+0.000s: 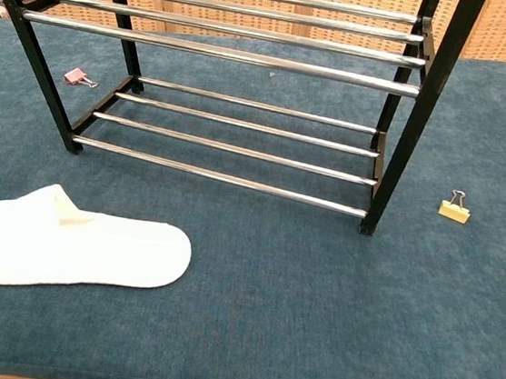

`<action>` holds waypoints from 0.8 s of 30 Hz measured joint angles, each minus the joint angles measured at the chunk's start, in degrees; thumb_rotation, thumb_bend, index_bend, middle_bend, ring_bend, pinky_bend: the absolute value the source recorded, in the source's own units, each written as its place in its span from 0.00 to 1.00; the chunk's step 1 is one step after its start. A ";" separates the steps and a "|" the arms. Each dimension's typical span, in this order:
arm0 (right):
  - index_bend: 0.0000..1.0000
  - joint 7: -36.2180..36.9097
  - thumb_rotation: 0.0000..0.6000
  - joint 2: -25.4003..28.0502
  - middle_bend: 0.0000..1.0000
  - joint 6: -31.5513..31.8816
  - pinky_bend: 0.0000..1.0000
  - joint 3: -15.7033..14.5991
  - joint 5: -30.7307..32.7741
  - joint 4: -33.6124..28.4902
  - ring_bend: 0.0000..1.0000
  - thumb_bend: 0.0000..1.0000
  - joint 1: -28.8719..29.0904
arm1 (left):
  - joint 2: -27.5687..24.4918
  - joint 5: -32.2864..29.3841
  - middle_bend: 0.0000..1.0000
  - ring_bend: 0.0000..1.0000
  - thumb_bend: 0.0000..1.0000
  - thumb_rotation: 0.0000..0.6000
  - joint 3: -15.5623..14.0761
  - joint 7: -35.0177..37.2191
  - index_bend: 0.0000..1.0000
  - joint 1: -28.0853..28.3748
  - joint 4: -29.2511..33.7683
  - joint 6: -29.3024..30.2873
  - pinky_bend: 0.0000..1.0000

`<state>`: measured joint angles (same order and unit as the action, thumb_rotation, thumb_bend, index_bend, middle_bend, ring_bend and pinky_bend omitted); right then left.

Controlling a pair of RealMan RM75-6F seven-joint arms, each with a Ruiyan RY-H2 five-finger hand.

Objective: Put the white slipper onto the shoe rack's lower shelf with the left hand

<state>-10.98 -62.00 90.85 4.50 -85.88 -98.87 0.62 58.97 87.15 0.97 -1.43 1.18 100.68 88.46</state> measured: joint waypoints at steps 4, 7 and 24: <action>0.00 1.07 1.00 0.26 0.00 -0.75 0.00 -0.02 0.52 -0.50 0.00 0.00 0.03 | -0.10 -0.07 0.00 0.00 0.04 1.00 -0.11 -0.04 0.00 0.12 0.09 -0.49 0.01; 0.00 1.51 1.00 0.35 0.00 -1.07 0.00 -0.01 0.65 -0.52 0.00 0.00 0.11 | -0.31 -0.05 0.00 0.00 0.04 1.00 -0.36 0.06 0.00 0.34 0.23 -1.34 0.01; 0.00 7.36 1.00 2.05 0.00 -1.13 0.00 0.55 1.77 -1.57 0.00 0.00 -0.35 | 1.30 18.73 0.00 0.00 0.02 1.00 -4.95 14.02 0.00 6.51 -5.96 -4.41 0.01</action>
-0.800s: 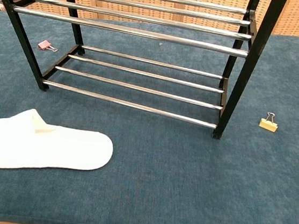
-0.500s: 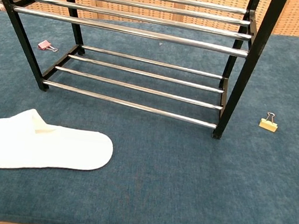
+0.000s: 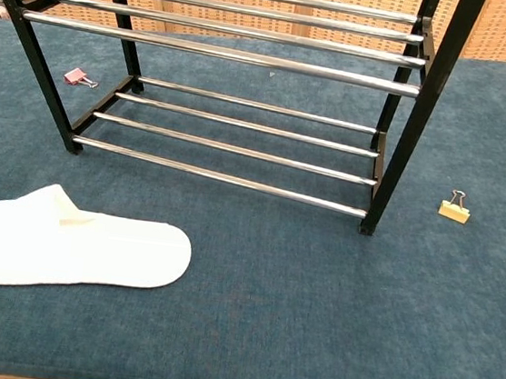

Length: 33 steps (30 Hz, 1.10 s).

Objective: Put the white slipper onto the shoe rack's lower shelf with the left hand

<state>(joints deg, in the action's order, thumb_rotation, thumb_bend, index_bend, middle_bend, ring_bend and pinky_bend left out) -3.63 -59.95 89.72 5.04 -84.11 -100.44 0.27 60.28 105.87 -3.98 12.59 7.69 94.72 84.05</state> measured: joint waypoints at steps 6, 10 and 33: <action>0.00 2.40 1.00 1.17 0.00 0.08 0.00 0.09 0.17 -0.29 0.00 0.00 -0.40 | 2.54 8.56 0.00 0.00 0.02 1.00 -2.98 11.51 0.00 7.27 -6.13 -3.74 0.02; 0.00 3.10 1.00 1.42 0.00 -0.07 0.00 0.05 0.11 -0.63 0.00 0.00 -0.45 | 3.64 11.57 0.00 0.00 0.02 1.00 -3.47 10.41 0.00 11.31 -5.02 -6.38 0.03; 0.00 3.71 1.00 1.72 0.00 -2.77 0.00 -0.13 1.31 -0.76 0.00 0.00 0.36 | 14.97 -2.58 0.00 0.00 0.02 1.00 1.55 11.78 0.03 28.07 2.34 -31.75 0.03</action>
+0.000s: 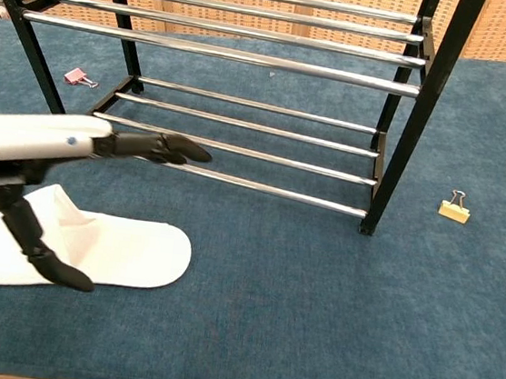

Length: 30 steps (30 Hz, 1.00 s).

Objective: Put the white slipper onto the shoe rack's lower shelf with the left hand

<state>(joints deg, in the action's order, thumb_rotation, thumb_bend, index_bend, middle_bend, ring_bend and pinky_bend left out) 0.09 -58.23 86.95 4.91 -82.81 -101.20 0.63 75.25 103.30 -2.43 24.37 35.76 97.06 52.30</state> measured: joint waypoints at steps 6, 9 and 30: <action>0.00 0.28 1.00 0.12 0.00 -0.44 0.00 0.04 0.32 0.04 0.00 0.00 0.16 | 5.54 -5.28 0.00 0.00 0.02 1.00 0.74 2.51 0.03 2.49 -3.20 -4.65 0.03; 0.00 0.58 1.00 0.28 0.00 -0.47 0.00 0.02 0.39 -0.02 0.00 0.00 0.10 | 7.84 -6.30 0.00 0.00 0.02 1.00 0.57 2.98 0.03 3.29 -5.12 -5.59 0.03; 0.00 0.99 1.00 0.81 0.00 -0.99 0.00 -0.28 0.33 -0.45 0.00 0.00 0.15 | 10.41 -8.87 0.00 0.00 0.02 1.00 -2.83 6.12 0.03 5.79 -8.69 -6.09 0.03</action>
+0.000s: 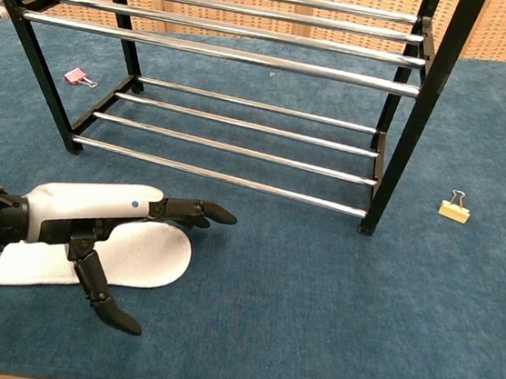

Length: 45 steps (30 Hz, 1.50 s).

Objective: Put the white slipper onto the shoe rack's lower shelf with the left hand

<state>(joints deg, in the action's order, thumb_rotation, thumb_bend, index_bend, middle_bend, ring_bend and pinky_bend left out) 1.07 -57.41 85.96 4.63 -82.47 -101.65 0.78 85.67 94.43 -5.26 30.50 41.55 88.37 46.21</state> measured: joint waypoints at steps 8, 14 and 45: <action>0.00 -0.74 1.00 -0.26 0.00 0.01 0.00 -0.09 0.05 -0.30 0.00 0.00 -0.01 | -1.25 1.68 0.00 0.00 0.02 1.00 -1.80 5.61 0.03 0.76 1.07 1.06 0.03; 0.00 -1.69 1.00 -0.55 0.00 -0.11 0.00 -0.23 0.03 -0.47 0.00 0.00 0.08 | -3.07 3.50 0.00 0.00 0.02 1.00 -4.27 8.26 0.03 2.56 2.74 -0.14 0.04; 0.00 -2.93 1.00 -0.89 0.00 -0.79 0.00 -0.39 0.60 -0.92 0.00 0.00 0.33 | -14.27 13.48 0.00 0.05 0.02 1.00 -16.86 15.62 0.04 6.32 7.47 4.71 0.08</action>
<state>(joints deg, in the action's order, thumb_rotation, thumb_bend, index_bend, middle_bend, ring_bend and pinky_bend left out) -1.85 -58.30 85.18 4.24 -81.87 -102.57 1.11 71.40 107.91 -22.12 46.11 47.86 95.83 50.91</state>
